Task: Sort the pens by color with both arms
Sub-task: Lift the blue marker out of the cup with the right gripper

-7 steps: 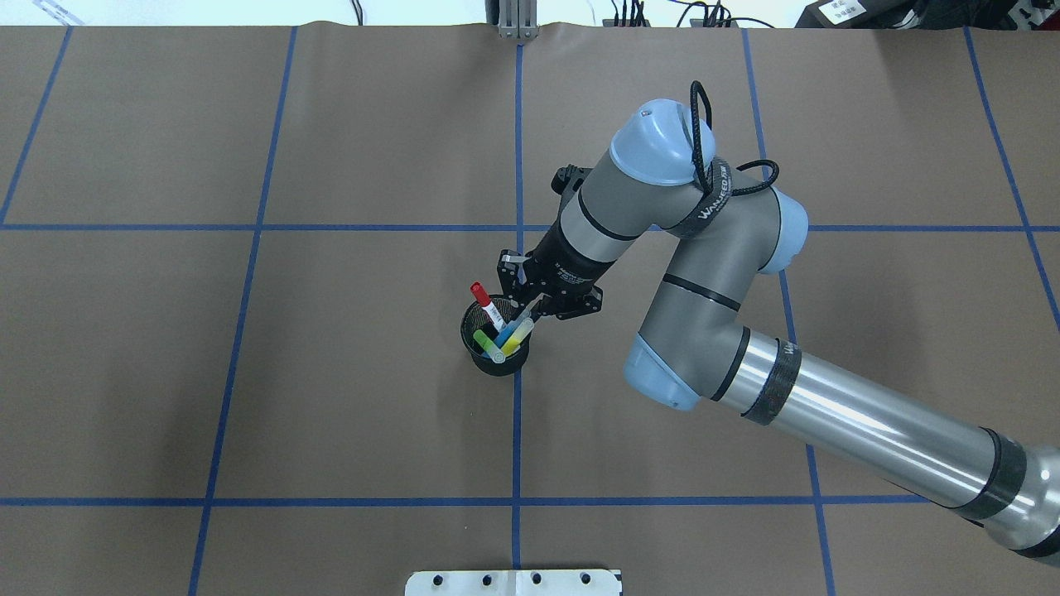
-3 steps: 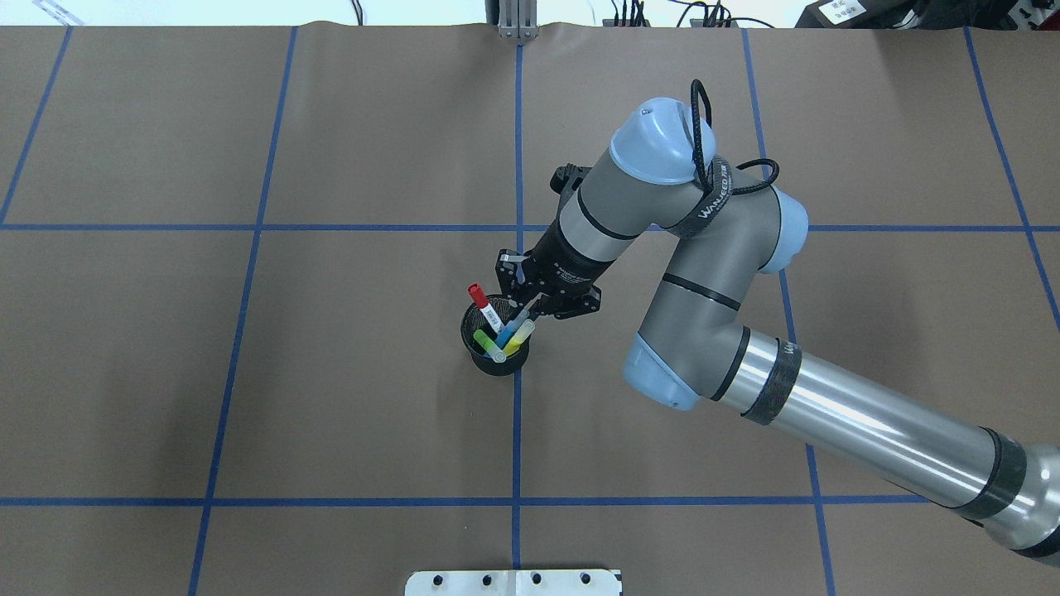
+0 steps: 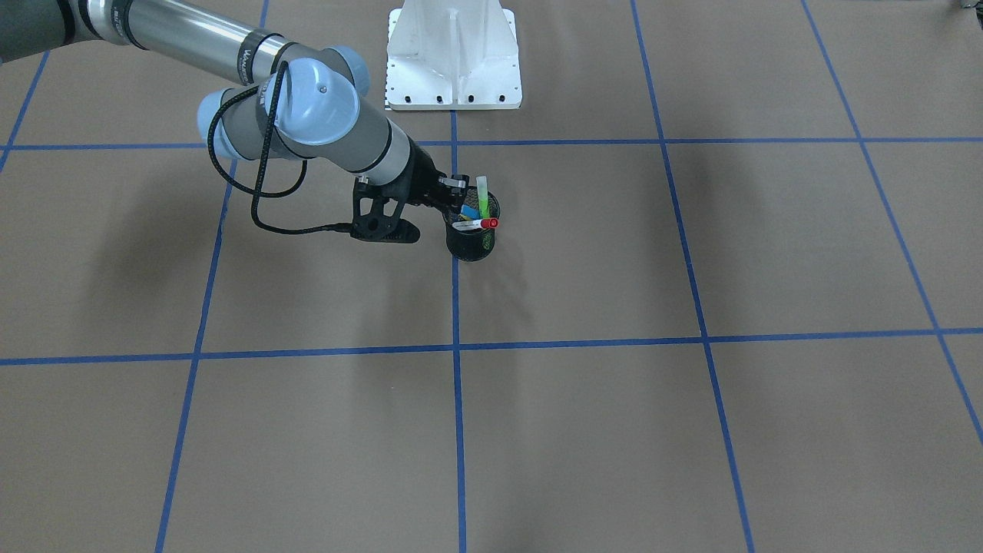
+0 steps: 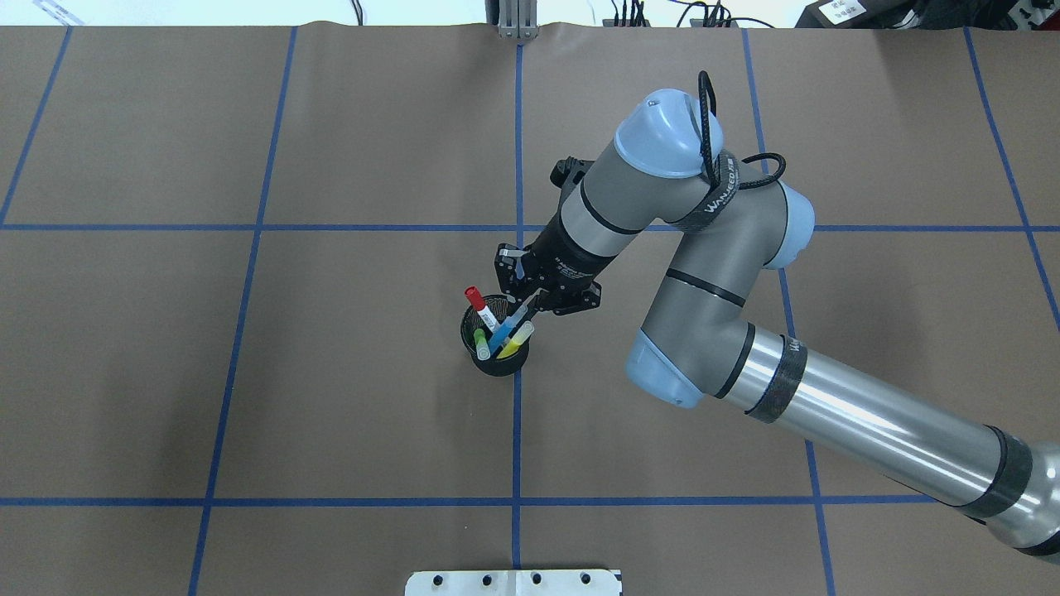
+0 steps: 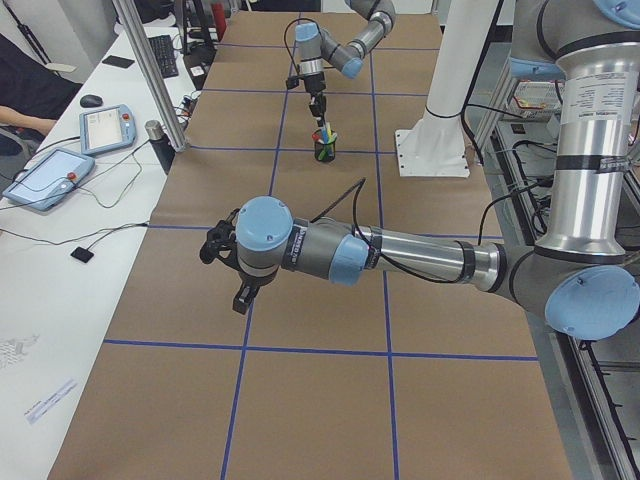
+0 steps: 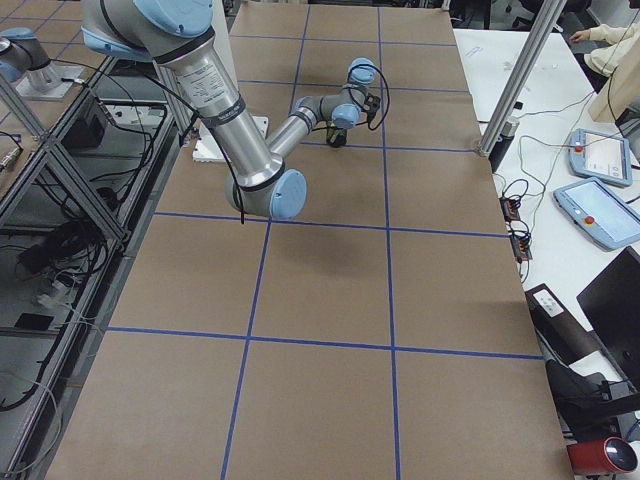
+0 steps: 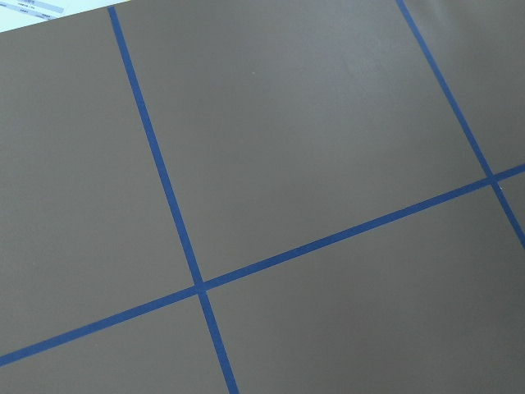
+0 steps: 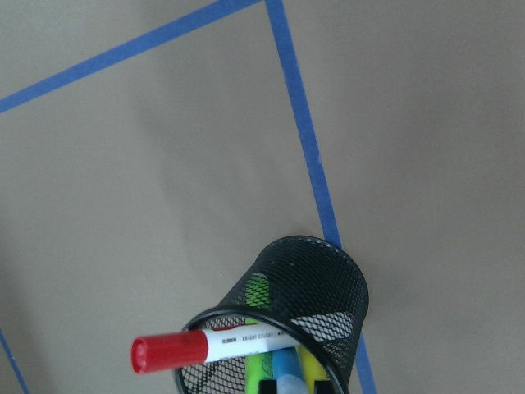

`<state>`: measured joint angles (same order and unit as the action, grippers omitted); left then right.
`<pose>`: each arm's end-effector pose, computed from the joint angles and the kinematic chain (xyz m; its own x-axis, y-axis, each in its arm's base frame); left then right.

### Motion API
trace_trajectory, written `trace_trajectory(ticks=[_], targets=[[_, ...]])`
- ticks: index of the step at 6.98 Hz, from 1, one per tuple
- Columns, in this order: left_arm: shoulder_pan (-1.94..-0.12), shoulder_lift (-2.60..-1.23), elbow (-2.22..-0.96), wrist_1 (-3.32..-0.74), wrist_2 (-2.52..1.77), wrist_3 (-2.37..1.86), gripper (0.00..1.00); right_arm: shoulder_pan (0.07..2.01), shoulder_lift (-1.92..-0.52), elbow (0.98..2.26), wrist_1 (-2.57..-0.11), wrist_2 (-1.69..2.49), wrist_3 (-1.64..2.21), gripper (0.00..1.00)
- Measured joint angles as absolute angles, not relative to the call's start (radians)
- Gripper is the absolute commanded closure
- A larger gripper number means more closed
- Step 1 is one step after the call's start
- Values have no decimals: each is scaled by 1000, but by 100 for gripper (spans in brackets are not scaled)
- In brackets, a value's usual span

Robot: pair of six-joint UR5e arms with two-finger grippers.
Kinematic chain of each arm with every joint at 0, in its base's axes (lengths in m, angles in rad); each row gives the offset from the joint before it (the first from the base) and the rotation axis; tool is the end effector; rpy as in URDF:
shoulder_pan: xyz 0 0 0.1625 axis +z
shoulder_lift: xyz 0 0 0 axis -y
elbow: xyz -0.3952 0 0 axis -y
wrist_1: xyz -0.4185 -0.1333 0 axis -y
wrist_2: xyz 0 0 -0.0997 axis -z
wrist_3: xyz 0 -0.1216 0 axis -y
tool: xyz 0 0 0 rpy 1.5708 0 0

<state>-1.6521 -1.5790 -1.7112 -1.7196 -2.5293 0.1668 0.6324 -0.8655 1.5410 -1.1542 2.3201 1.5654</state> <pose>-0.0770 -0.5284 0.5333 0.5970 0.3479 -0.7229 -0.0218 0.9078 0.4189 -0.5410 -0.4590 0.1542 0.3712 0.2671 0.8893 0.0569 0.9494 -0.3090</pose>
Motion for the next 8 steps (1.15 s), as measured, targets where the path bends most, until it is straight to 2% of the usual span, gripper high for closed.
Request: trace_trajectory(ticks=[8], targets=[[-1639, -1617, -1713, -1720, -2543, 90, 1, 831, -980, 1698, -1172, 2547, 1564, 76]])
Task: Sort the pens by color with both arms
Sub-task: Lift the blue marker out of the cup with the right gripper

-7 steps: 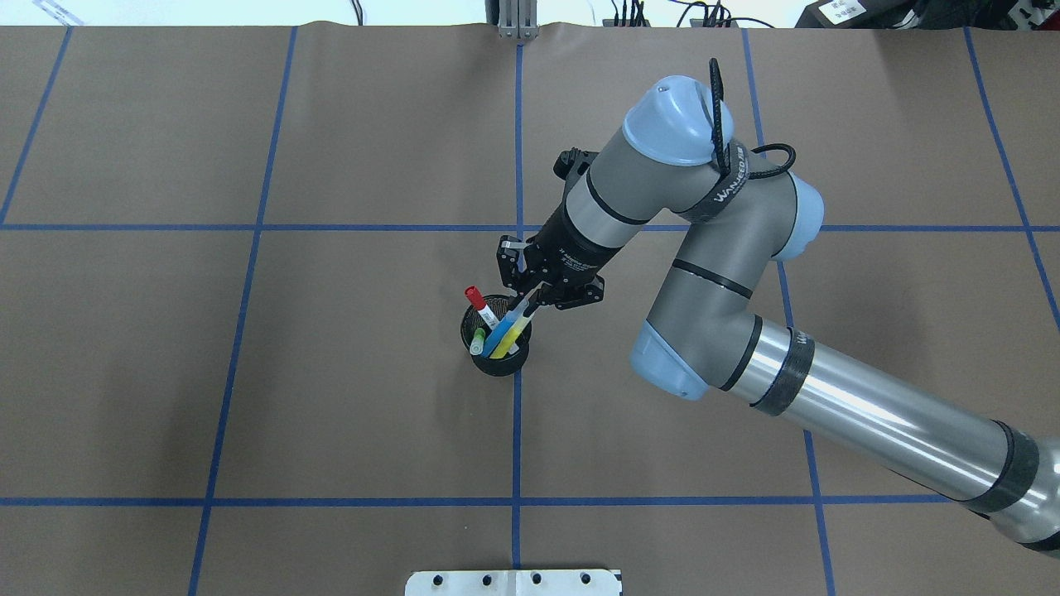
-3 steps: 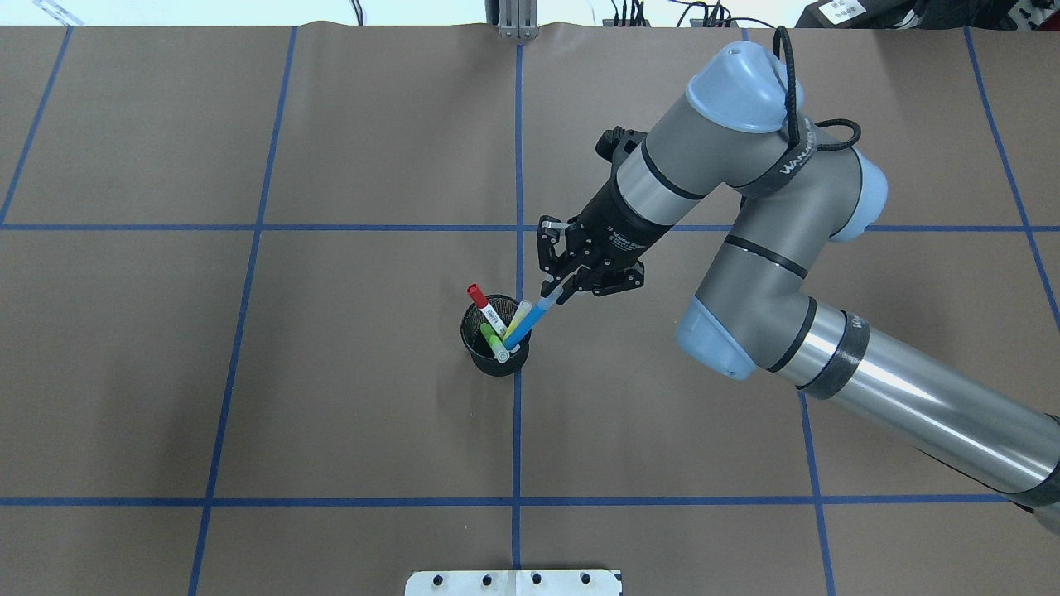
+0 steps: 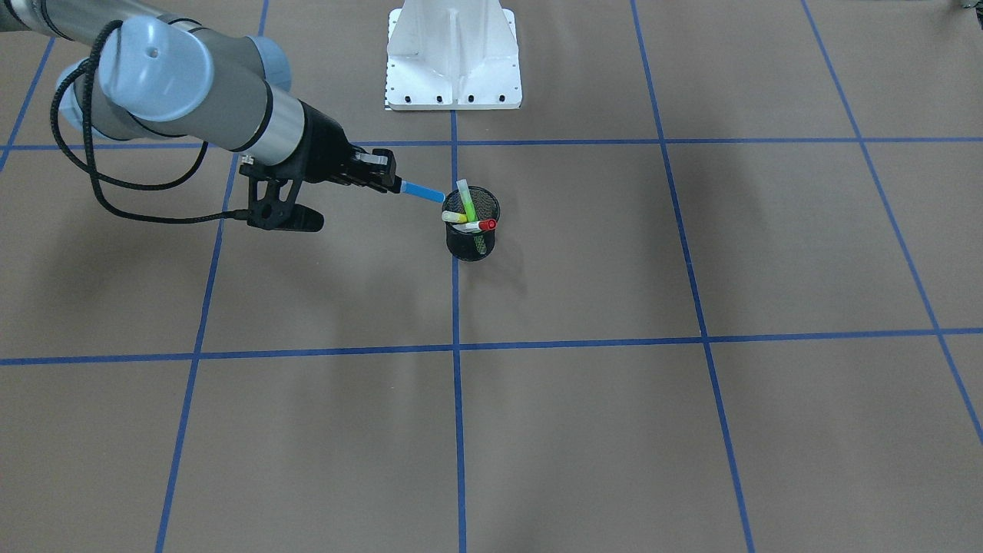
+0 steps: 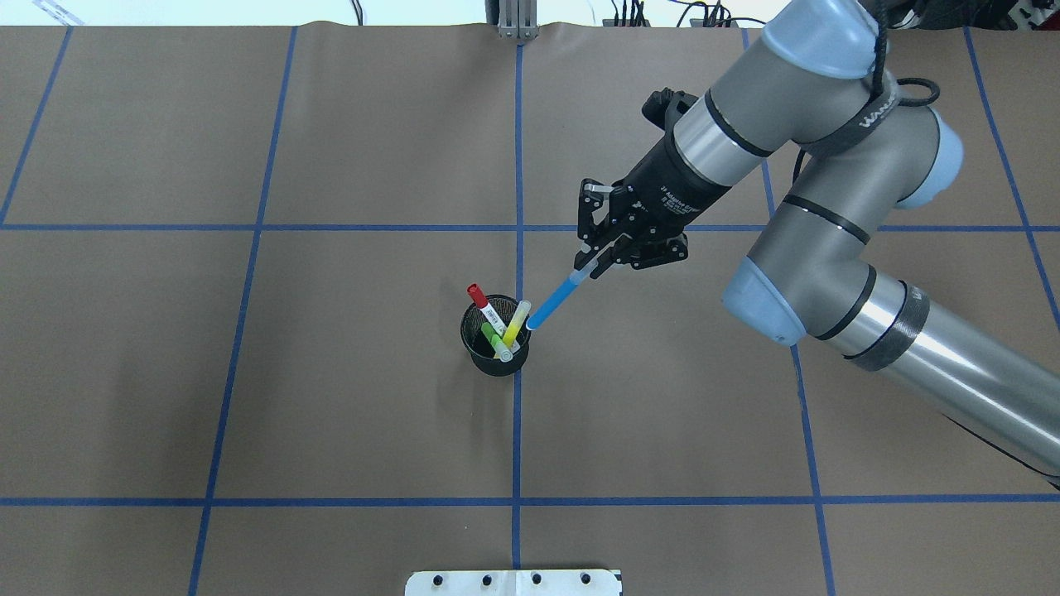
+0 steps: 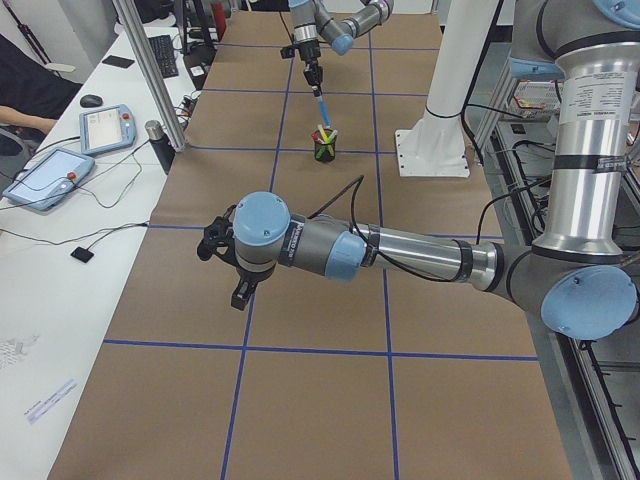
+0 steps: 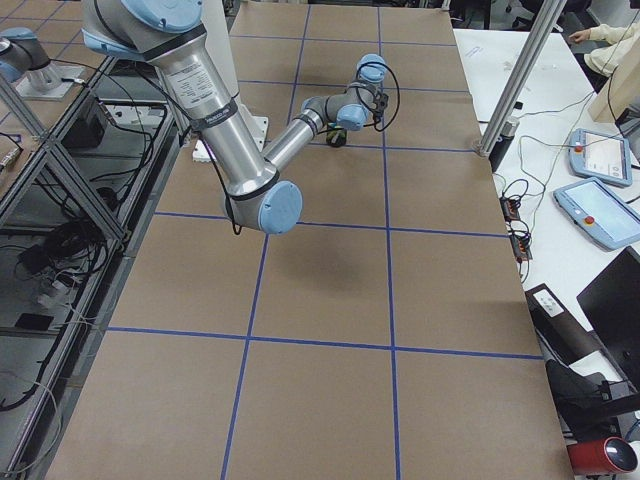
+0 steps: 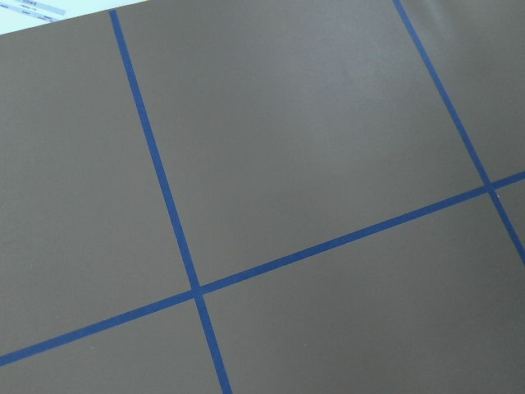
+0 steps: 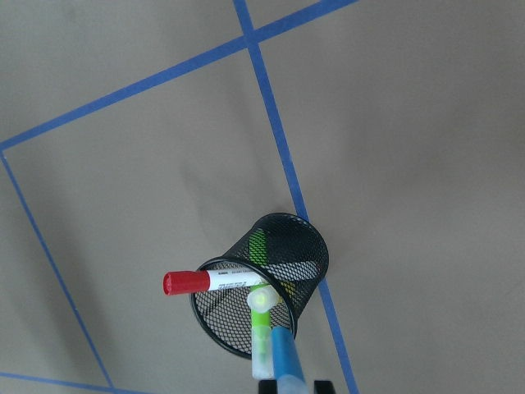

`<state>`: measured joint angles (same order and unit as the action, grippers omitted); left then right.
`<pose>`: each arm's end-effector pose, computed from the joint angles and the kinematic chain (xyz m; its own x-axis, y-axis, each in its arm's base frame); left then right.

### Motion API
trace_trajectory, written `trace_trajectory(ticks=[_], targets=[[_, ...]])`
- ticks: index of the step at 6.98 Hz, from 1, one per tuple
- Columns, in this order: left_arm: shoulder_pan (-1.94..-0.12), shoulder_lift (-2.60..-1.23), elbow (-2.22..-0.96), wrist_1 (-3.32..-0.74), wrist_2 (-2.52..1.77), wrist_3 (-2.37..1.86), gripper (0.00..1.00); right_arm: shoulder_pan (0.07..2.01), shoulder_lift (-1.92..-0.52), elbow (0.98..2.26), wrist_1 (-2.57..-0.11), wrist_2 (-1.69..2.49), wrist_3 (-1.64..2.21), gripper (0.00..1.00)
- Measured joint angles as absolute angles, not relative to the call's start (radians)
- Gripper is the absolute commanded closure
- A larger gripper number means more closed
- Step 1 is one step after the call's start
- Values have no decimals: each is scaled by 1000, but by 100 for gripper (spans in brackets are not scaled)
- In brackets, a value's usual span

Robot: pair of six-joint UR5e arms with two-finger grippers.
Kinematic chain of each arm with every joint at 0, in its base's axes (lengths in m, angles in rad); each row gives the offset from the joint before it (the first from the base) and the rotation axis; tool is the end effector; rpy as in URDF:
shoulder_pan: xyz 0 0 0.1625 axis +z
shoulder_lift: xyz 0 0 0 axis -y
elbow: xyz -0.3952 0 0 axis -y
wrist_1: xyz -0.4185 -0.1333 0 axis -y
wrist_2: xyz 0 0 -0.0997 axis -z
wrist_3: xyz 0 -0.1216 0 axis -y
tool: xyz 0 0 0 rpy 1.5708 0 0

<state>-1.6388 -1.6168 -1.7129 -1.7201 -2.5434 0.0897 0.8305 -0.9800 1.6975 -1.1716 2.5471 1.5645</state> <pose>-0.0698 -0.5425 0.5106 0.5838 0.3181 -0.7470 0.0119 0.9166 0.3996 -0.4079 -0.4947 0.1558 0.2953 0.3180 0.9009 0.0905 0.9294 -0.3577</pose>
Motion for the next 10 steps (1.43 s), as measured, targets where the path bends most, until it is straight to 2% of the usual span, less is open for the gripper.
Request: trace_trajectory(ticks=[2, 5, 8, 10], targets=[[-1588, -1689, -1712, -1720, -2570, -55, 1, 921, -980, 1698, -1179, 2555, 1565, 76], [-1456, -1785, -1764, -1728, -2575, -383, 2, 976, -970, 1694, -1207, 2319, 1552, 76], [-1244, -1889, -1885, -1732, -2485, -827, 2, 868, -905, 1688, -1343, 1949, 1445, 77], [-1036, -1989, -1919, -1730, -2305, -1078, 2, 790, -863, 1670, -1417, 1762, 1389, 77]])
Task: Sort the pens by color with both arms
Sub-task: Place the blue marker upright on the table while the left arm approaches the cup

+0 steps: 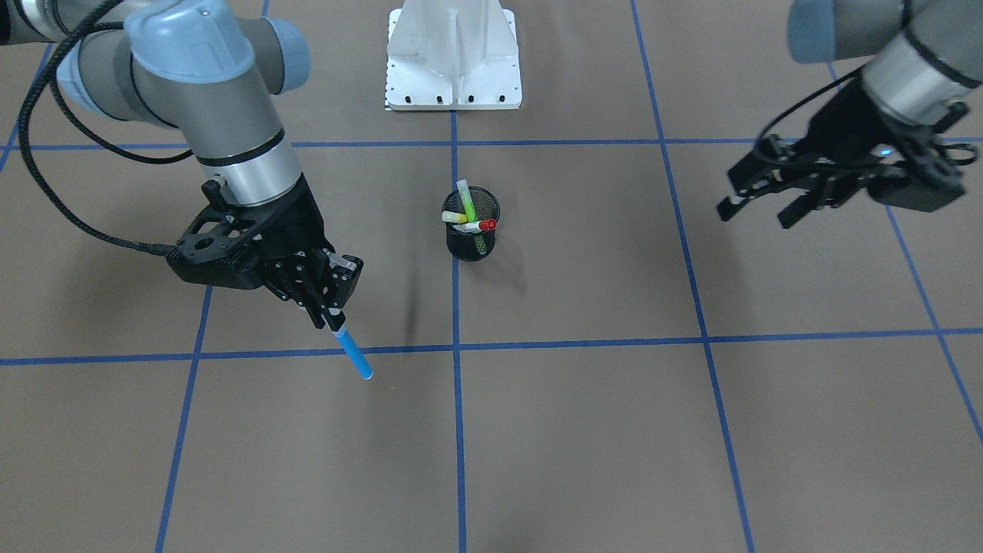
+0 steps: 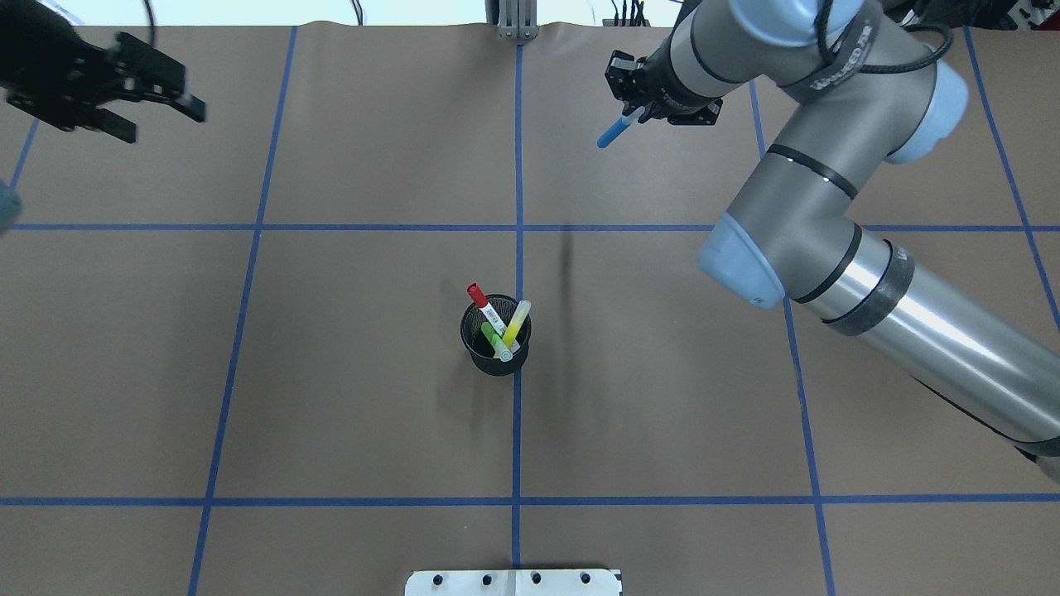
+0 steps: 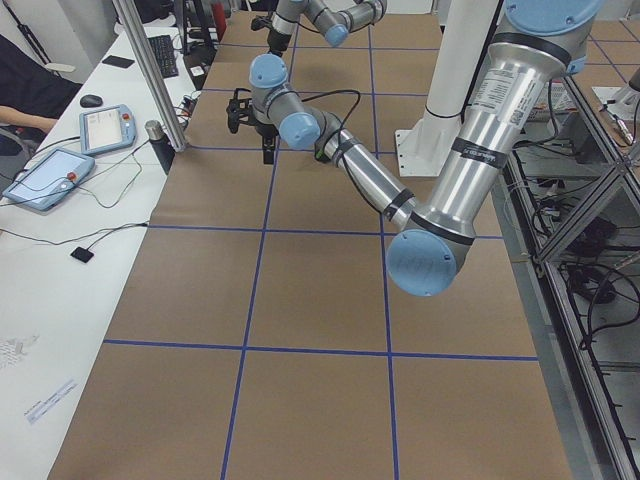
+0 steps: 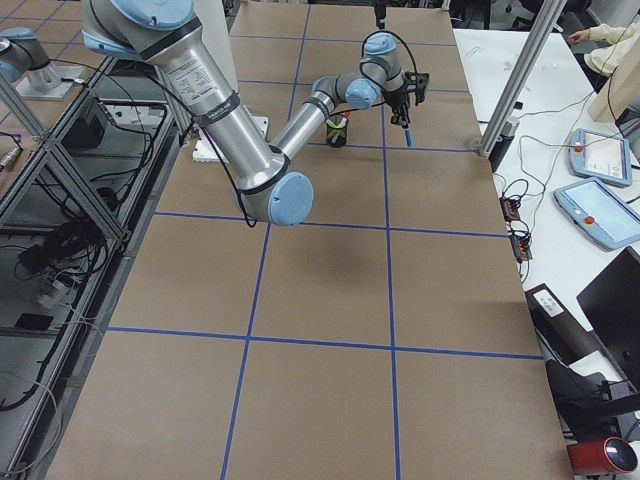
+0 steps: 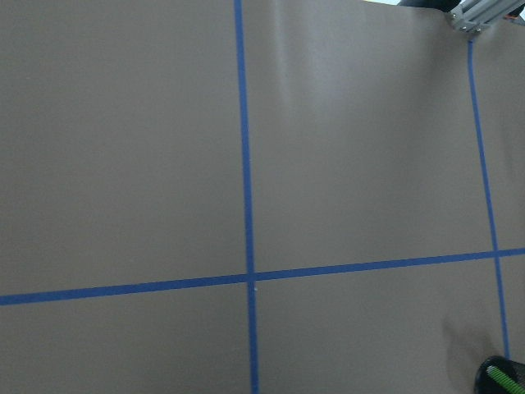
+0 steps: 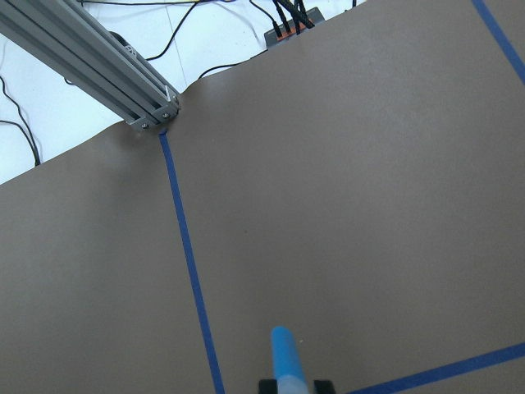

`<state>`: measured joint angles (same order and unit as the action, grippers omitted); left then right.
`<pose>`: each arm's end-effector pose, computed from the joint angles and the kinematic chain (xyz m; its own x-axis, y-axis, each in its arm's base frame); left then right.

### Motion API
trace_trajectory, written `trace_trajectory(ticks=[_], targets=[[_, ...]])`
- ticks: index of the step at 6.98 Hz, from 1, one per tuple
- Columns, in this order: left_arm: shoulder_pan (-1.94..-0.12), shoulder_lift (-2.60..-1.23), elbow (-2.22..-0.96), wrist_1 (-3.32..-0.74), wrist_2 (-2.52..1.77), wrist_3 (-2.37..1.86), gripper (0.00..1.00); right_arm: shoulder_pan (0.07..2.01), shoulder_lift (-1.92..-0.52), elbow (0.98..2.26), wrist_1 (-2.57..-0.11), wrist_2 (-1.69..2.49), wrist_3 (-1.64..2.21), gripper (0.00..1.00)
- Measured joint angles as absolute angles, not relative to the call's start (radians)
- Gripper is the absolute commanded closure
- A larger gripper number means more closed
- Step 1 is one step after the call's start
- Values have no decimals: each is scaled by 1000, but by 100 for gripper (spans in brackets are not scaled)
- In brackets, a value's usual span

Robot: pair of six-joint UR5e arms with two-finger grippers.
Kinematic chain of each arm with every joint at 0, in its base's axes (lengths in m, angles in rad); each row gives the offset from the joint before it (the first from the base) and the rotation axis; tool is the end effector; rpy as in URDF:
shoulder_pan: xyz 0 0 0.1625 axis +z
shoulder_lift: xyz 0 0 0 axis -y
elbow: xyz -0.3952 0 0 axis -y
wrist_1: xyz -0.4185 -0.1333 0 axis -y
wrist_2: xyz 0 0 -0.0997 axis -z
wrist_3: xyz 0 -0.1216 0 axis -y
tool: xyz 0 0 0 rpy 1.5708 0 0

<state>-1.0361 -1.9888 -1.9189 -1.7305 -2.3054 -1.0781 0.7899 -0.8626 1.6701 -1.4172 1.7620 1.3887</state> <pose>0.2582 -0.5375 0.2081 0.4428 -0.0589 -0.8947 0.1772 0.9839 0.0229 -0.4154 -0.5757 0.1469 0.5028 0.2548 0.8260 -0.5050 0.8621 0.0414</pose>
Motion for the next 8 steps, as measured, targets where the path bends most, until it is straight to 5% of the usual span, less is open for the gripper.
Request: trace_trajectory(ticks=[8], targets=[[-759, -2192, -1781, -1720, -2149, -1243, 4, 578, -817, 1468, -1300, 1430, 1390, 76]])
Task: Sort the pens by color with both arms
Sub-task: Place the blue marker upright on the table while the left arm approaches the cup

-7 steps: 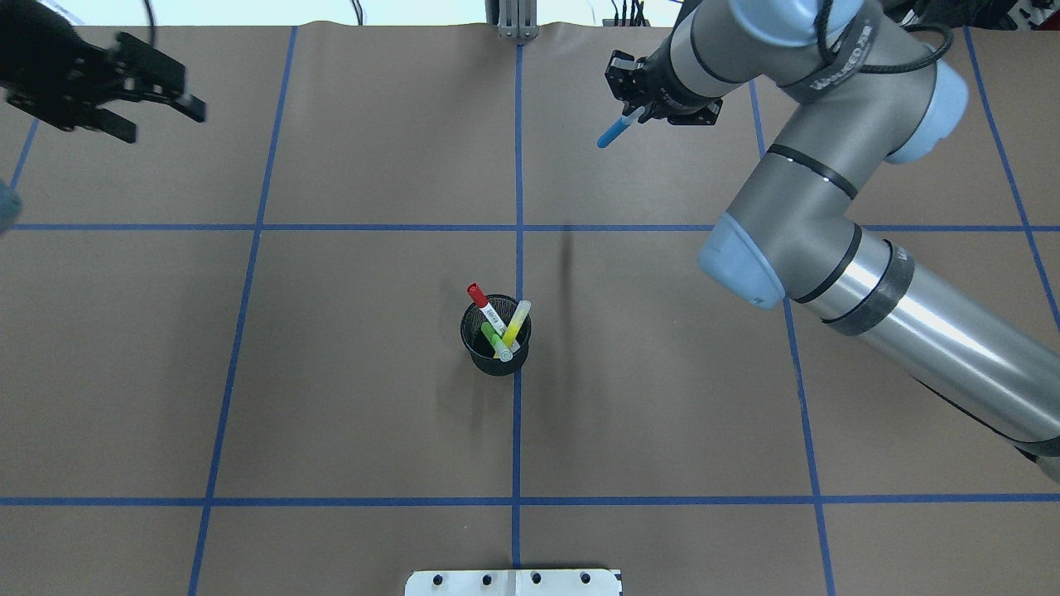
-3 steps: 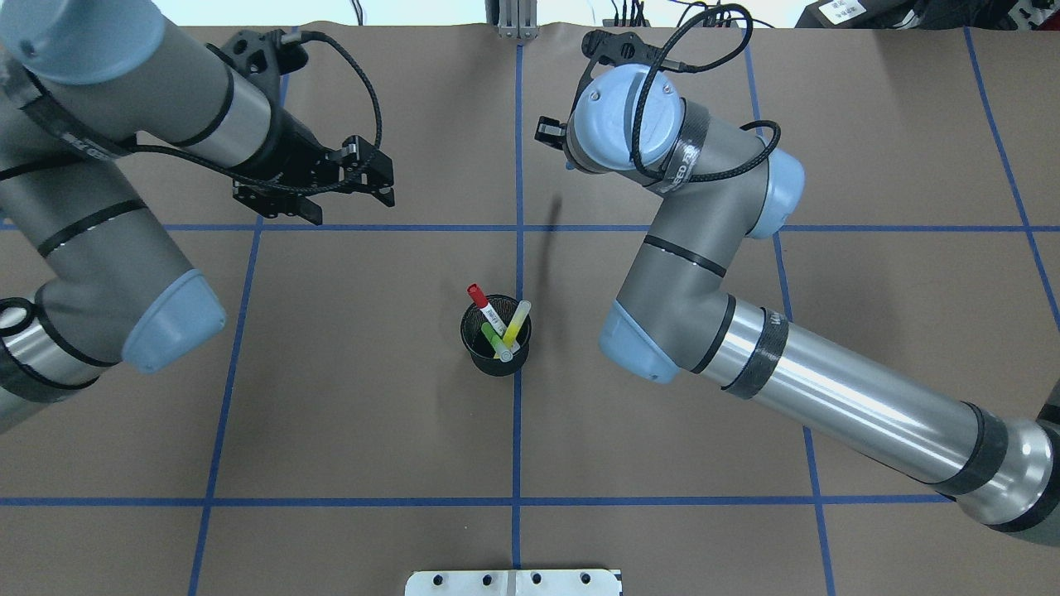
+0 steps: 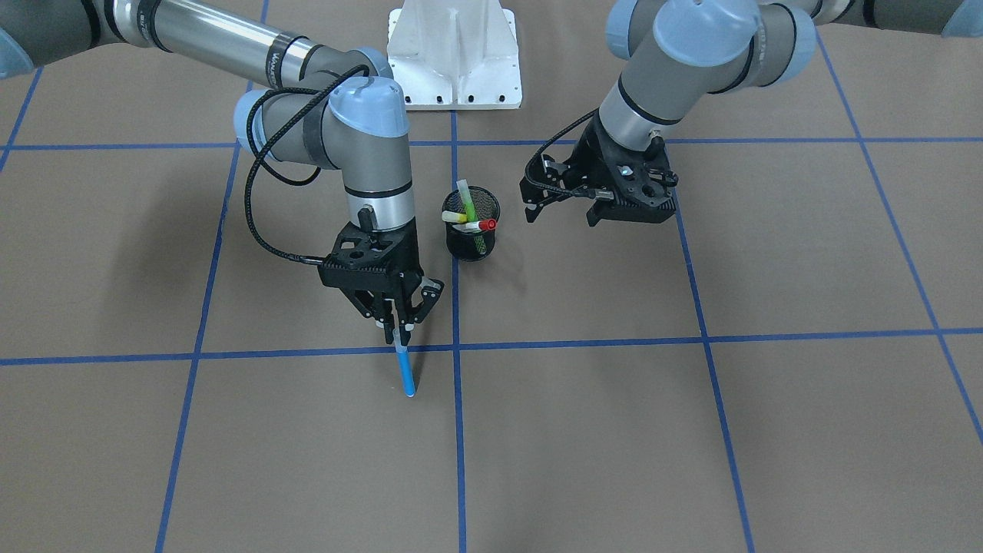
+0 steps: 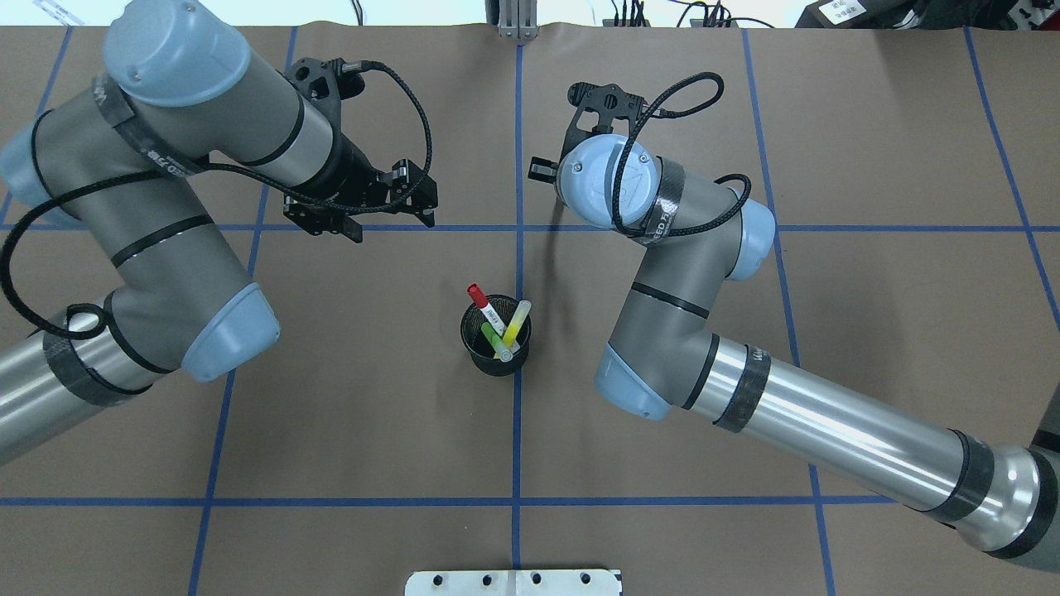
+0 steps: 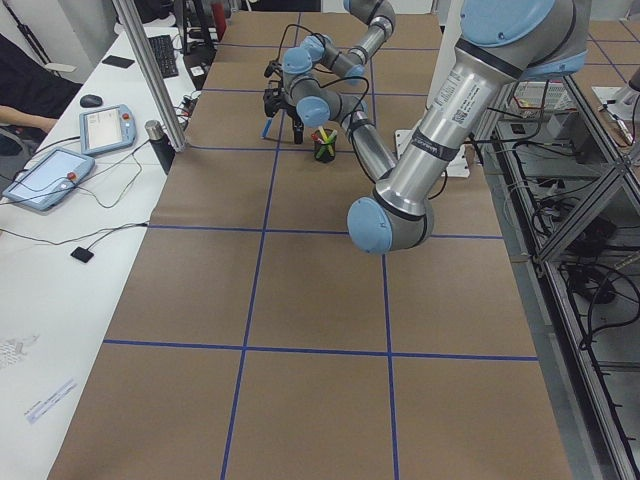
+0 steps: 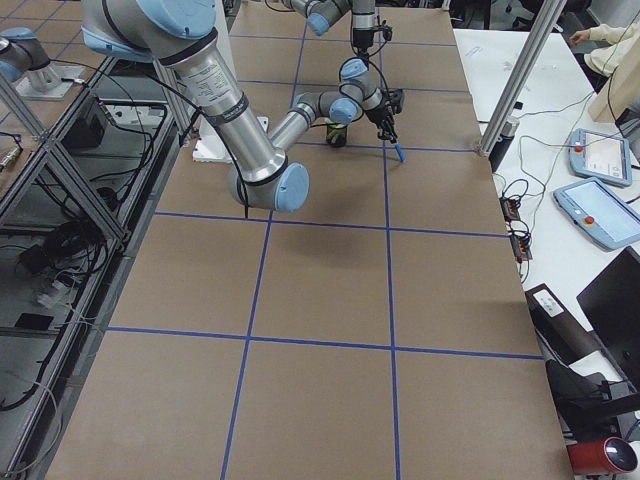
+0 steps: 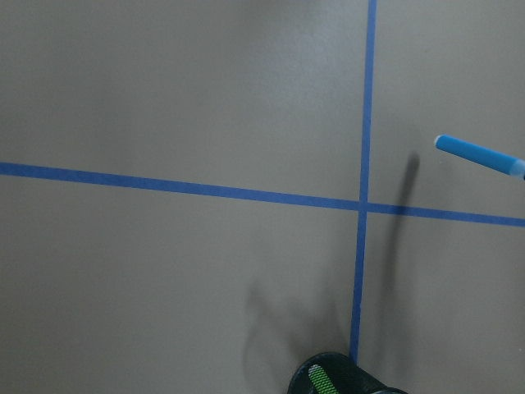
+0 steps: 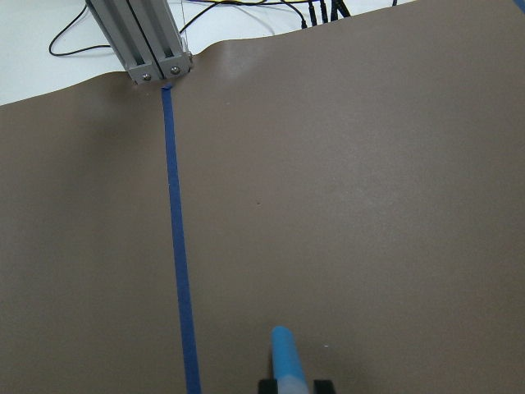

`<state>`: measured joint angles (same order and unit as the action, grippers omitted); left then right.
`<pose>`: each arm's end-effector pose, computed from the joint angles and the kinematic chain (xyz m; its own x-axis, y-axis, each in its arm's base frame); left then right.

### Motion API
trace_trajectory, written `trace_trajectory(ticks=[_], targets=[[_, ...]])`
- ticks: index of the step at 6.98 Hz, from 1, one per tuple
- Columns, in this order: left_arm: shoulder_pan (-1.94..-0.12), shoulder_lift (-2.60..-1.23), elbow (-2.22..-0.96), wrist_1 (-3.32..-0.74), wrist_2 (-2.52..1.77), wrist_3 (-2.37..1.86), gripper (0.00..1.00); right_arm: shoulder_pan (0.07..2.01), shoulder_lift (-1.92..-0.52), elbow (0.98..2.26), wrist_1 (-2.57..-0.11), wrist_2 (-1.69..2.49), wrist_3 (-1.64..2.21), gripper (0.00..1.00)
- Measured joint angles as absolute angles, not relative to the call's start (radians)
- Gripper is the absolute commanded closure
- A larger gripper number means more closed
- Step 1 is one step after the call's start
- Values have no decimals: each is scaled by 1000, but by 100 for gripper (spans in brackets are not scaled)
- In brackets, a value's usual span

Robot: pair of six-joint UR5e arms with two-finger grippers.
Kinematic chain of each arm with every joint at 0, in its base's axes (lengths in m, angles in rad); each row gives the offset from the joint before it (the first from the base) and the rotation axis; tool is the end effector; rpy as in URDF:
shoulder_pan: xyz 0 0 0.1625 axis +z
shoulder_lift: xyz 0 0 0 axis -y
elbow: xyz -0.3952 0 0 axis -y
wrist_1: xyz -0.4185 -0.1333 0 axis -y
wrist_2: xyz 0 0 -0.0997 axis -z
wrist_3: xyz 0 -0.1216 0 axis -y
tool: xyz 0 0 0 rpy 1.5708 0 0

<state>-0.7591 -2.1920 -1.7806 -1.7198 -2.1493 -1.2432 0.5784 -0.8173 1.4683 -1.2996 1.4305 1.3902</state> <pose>0.4272 -0.4974 0.1487 0.4620 -0.0670 -0.8843 0.1037 0.9944 -0.0211 -0.5538 -0.5411 0.1904 0.6116 0.1869 0.7688 -0.5335 0.8150 0.2262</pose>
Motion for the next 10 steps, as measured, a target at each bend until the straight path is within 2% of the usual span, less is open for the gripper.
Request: trace_trajectory(ticks=[4, 5, 6, 8, 9, 10], targets=[[-699, -2253, -1707, -1718, -2148, -1243, 6, 549, -839, 1466, -1291, 1419, 1337, 73], [-688, -2255, -1701, -1718, -2148, -1242, 6, 541, -845, 1467, -1291, 1420, 1336, 69], [-679, -2256, -1697, -1718, -2148, -1241, 6, 535, -851, 1467, -1291, 1421, 1335, 62], [-661, -2263, -1689, -1718, -2147, -1239, 6, 528, -856, 1468, -1291, 1424, 1334, 32], [-651, -2271, -1680, -1718, -2142, -1240, 9, 527, -856, 1471, -1293, 1427, 1332, 24], [-639, -2278, -1670, -1720, -2131, -1240, 11, 530, -855, 1475, -1299, 1443, 1318, 23]])
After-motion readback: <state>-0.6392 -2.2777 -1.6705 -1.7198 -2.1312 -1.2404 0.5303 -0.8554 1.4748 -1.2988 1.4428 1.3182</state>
